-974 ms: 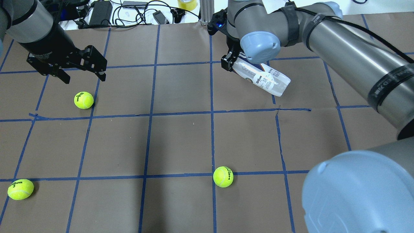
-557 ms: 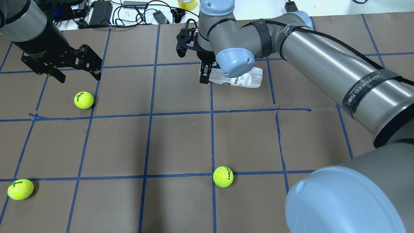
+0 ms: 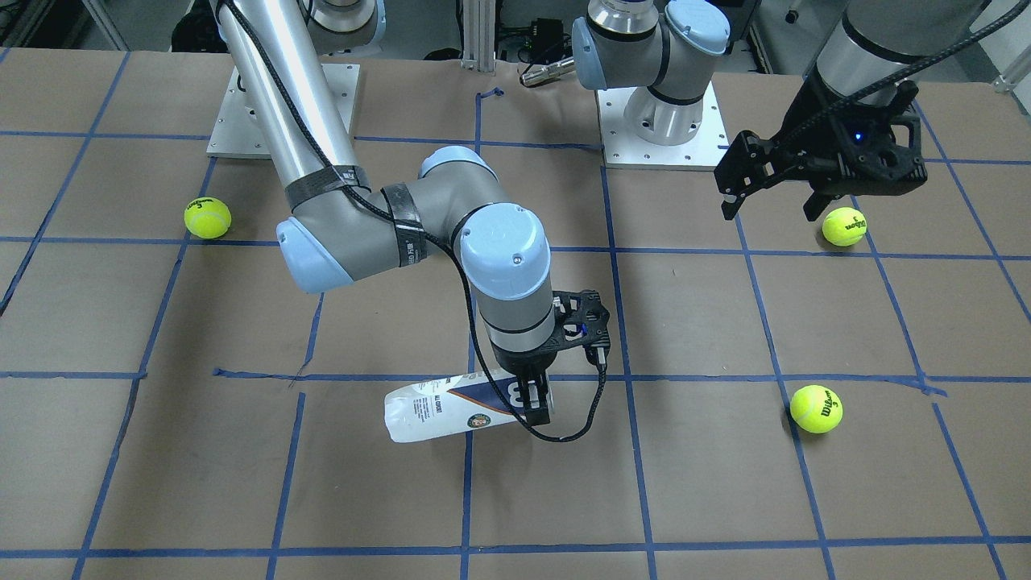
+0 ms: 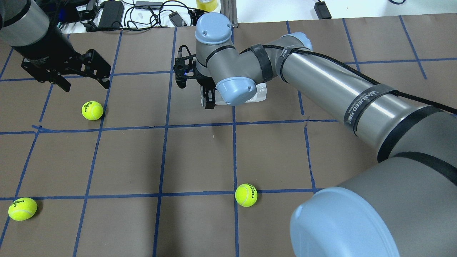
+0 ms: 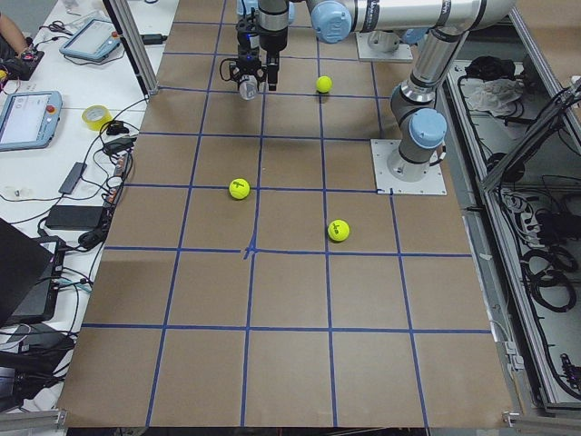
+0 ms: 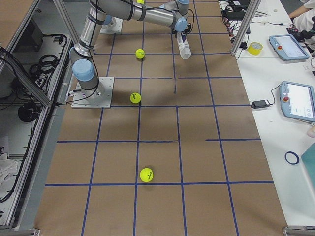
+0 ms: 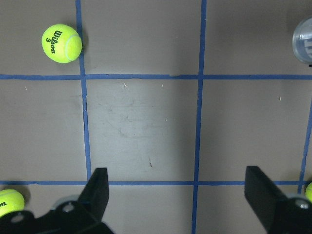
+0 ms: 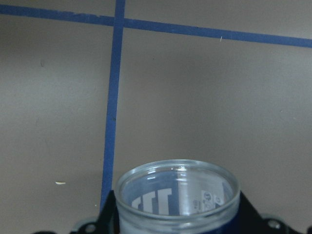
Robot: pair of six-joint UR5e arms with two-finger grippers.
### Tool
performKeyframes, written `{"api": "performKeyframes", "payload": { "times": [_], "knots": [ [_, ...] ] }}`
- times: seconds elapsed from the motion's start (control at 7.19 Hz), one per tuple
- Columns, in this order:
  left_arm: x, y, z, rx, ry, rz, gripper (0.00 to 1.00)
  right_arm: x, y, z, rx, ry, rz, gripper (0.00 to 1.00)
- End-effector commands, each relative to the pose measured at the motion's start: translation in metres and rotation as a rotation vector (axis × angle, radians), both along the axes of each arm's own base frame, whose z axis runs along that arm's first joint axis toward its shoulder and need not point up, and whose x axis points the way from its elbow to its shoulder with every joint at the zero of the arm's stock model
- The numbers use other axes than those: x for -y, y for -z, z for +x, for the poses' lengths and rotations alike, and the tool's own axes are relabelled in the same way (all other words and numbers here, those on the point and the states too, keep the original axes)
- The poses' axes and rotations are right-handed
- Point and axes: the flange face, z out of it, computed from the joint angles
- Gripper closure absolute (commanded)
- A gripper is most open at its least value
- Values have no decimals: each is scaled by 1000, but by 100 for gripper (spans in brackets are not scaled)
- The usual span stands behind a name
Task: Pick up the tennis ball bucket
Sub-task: 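Carry the can toward the table centre and lower it with the right gripper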
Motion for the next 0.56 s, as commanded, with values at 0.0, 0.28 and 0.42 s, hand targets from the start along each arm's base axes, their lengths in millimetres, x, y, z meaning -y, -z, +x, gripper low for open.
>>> {"api": "performKeyframes", "payload": {
  "times": [0.0, 0.28, 0.42],
  "knots": [
    [-1, 0, 0, 1, 0, -1, 0, -1, 8, 2, 7, 134, 32, 28],
    [0, 0, 0, 1, 0, 1, 0, 0, 12, 1, -3, 156, 36, 0],
    [-1, 0, 0, 0, 0, -1, 0, 4, -1, 3, 8, 156, 16, 0]
  ]
}}
